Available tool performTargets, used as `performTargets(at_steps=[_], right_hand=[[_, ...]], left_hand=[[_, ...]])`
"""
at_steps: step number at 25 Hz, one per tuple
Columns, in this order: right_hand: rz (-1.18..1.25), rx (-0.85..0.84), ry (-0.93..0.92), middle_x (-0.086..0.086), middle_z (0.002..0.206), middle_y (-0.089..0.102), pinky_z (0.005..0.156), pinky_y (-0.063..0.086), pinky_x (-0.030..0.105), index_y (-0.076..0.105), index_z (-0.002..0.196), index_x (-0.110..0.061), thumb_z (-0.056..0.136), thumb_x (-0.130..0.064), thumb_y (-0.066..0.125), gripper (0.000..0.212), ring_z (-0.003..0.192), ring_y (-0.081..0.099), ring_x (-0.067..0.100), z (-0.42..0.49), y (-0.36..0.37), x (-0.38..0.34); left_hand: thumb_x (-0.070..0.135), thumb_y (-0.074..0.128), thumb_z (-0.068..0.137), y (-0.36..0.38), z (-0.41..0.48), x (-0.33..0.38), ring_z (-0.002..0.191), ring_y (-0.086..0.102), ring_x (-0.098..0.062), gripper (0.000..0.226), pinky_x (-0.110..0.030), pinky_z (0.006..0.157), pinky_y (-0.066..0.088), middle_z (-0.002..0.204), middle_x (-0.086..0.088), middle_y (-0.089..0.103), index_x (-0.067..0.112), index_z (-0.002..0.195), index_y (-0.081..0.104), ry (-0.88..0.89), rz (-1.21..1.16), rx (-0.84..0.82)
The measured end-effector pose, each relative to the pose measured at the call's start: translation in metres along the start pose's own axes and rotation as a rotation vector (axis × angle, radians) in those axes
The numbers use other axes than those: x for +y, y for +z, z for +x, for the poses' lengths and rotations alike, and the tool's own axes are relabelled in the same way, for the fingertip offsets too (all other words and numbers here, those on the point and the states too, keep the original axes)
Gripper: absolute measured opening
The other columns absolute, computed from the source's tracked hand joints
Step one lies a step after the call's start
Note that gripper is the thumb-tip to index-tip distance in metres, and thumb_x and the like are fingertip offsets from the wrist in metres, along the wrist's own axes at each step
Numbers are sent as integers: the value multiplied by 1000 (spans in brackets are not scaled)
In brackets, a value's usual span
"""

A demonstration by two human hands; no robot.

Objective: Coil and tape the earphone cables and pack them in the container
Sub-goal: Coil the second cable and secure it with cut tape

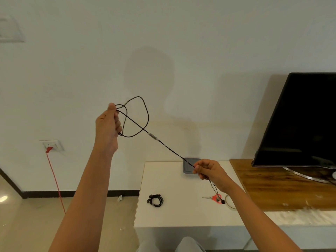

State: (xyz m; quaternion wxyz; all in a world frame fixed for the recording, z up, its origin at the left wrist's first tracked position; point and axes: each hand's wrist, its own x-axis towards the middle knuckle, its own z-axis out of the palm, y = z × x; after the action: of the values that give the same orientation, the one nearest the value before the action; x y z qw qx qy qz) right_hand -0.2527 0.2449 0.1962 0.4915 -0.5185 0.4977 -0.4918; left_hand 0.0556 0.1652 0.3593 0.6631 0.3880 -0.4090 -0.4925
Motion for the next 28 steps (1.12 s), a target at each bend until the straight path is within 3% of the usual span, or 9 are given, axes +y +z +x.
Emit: performTargets(at_steps=[8,17,23,28], right_hand=[[-99,-60,59,6,80,69,74,52,25,67,91,-5,88,-18,62,15,71,60,17,-6,-16,22],[-67,-84,181,0,63,42,58,35,24,57,90,-14,86,-47,53,33,57,34,12,-6,-9,39],[123,14,347,1,60,40,55,45,26,59,86,-7,92,-42,52,36,53,35,14,-10,-12,45],[-42,252,462,2,51,44,44,38,22,56,76,-6,94,-44,48,43,41,34,11,-4,-13,69]], left_hand=[[38,48,97,-21,13,19,41,21,-7,40,-18,37,19,47,11,30,20,62,45,26,-69,98],[38,48,97,-32,17,14,41,21,-6,39,-18,38,19,47,11,31,20,63,45,1,-59,131],[38,48,97,-42,21,15,40,22,-6,38,-17,37,19,47,12,34,21,64,46,-5,-61,166],[38,45,99,-42,24,-15,33,23,-3,39,-15,32,19,42,12,35,19,65,49,-123,103,106]])
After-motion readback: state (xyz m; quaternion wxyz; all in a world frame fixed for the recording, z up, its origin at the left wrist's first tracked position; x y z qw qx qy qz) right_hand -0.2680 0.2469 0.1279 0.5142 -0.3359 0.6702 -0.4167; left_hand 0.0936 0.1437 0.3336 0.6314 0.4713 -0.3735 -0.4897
